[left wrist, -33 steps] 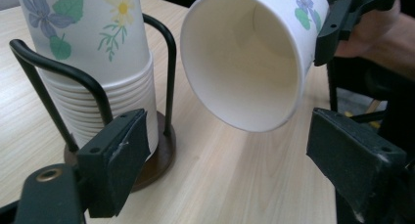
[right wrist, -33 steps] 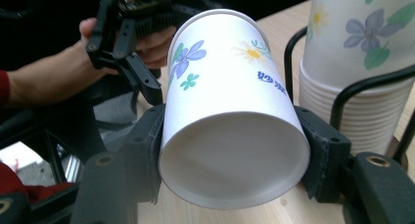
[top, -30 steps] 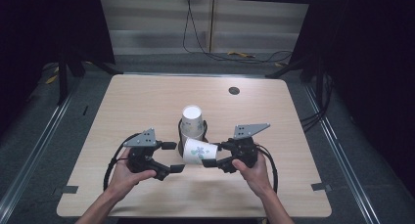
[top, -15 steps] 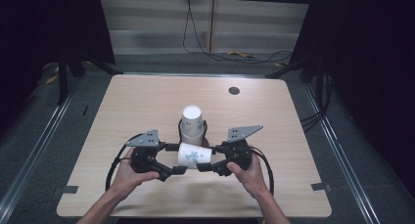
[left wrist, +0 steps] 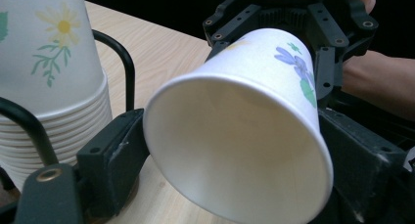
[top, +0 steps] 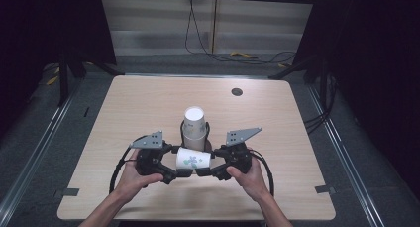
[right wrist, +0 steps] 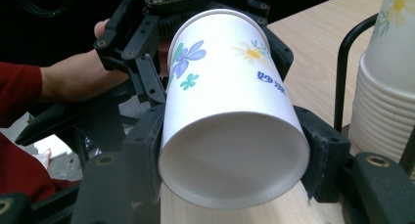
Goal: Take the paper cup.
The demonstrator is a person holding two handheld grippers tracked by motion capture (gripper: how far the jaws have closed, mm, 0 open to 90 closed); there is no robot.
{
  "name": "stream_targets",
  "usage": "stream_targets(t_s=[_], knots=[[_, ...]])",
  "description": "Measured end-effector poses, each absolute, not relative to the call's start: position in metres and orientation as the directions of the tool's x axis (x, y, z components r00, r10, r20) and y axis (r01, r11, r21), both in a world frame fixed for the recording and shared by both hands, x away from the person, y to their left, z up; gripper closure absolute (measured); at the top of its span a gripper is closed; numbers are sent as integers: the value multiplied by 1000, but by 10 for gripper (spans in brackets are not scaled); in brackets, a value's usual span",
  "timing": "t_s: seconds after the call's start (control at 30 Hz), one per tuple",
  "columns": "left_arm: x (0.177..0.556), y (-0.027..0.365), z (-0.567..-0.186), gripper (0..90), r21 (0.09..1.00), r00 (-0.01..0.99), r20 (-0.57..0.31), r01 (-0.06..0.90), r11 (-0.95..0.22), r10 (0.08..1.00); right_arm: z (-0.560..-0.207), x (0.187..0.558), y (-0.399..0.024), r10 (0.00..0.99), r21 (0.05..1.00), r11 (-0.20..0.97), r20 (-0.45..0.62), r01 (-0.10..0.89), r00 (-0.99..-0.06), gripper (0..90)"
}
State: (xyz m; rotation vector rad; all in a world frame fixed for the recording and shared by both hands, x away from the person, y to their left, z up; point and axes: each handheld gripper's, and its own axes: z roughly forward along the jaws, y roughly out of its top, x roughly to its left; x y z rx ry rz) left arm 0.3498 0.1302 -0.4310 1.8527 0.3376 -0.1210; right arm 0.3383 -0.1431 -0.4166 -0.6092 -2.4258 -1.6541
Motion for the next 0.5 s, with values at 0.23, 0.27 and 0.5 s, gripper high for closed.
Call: stream_targets(t_s=[0.23, 0.27, 0.5], knots=[[349, 132, -430, 196, 923, 953, -257, 291, -249, 162, -417, 338, -144, 243, 867, 287, 346, 408, -906, 371], [349, 132, -430, 206, 925, 953, -261, 294, -243, 156, -417, 338, -145, 239, 868, 284, 348, 408, -907, 372], [350, 133, -429, 202, 925, 947, -283, 311, -220, 149, -417, 338, -143, 229, 866, 298, 344, 402, -910, 370]])
